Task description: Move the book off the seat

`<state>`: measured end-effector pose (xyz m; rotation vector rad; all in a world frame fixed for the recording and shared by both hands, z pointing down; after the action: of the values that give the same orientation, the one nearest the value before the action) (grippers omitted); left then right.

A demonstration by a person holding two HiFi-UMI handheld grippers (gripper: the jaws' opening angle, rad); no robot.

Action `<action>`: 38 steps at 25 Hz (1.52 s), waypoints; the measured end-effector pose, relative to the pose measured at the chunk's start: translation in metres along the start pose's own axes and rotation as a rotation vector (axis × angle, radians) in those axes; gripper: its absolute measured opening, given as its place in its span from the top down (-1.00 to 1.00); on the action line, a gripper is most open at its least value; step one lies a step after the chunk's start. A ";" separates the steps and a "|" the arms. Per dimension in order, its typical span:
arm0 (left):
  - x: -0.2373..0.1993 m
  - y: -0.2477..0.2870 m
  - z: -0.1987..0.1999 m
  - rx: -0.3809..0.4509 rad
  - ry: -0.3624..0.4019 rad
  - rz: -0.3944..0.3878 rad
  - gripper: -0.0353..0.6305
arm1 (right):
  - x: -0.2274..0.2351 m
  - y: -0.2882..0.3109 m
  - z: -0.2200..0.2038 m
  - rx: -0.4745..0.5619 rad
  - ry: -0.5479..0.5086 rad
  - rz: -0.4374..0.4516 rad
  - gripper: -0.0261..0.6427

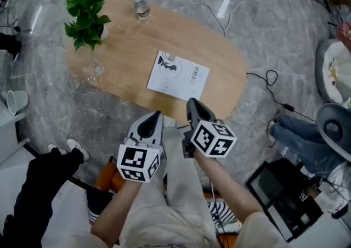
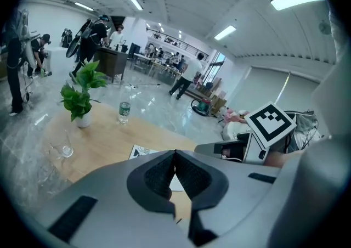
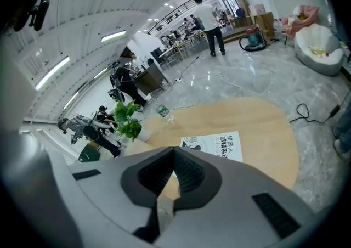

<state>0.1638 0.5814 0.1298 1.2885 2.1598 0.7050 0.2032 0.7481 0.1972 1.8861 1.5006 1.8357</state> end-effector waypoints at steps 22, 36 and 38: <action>0.023 -0.146 0.075 0.154 0.052 0.072 0.87 | -0.137 -0.112 -0.003 -0.041 -0.260 0.243 0.90; 0.057 -0.238 0.097 0.273 0.096 0.095 0.87 | -0.222 -0.203 -0.037 0.057 -0.561 0.423 0.90; 0.061 -0.250 0.101 0.292 0.118 0.089 0.87 | -0.237 -0.214 -0.045 0.066 -0.607 0.470 0.90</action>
<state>0.0499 0.5503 -0.1206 1.5326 2.3804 0.5242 0.1025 0.6701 -0.0989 2.6669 0.9765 1.1450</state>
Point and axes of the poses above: the fingertips, and each gripper's own axes: y forward along the fingers, x to its right, z out of its top, the point moved 8 cm from there along -y, backward along the fingers, and after that the axes turned 14 degrees about y, right-handed, at the moved point
